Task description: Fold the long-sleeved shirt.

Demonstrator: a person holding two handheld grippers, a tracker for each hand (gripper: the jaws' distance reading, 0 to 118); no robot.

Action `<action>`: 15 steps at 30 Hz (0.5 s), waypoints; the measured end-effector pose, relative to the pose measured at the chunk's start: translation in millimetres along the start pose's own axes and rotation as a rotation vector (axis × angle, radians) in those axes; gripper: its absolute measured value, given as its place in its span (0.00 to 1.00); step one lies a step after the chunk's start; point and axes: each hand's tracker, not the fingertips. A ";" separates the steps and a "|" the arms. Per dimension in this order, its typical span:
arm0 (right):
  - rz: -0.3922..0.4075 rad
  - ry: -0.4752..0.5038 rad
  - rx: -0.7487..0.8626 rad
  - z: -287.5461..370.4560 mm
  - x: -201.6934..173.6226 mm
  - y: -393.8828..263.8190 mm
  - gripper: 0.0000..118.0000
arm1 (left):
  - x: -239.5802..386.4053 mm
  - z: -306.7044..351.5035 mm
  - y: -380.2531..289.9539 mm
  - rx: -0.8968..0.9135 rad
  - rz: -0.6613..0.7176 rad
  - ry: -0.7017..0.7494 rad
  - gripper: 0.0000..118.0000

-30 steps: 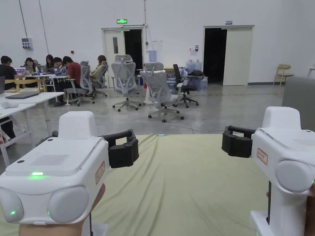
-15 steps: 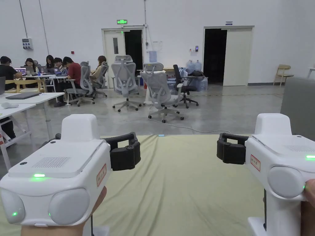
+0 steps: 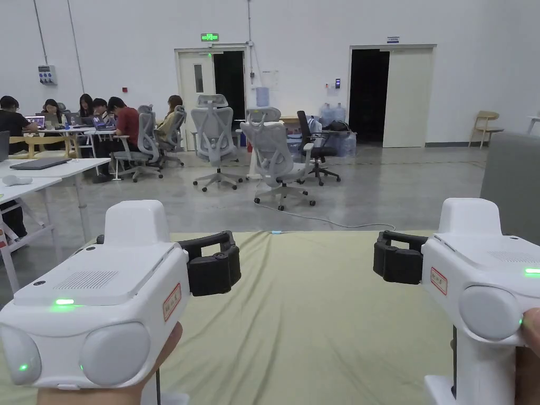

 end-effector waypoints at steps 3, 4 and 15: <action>-0.005 -0.001 -0.007 -1.3 -0.3 -0.9 1.00 | 0.2 -0.9 -1.2 -0.002 -0.004 0.002 1.00; -0.006 -0.001 -0.008 -1.5 0.6 -1.0 1.00 | -1.1 -1.2 -1.5 -0.004 -0.002 0.001 1.00; -0.002 -0.002 -0.013 -5.3 -1.4 -2.6 1.00 | 0.6 -4.1 -3.7 -0.015 0.006 -0.004 1.00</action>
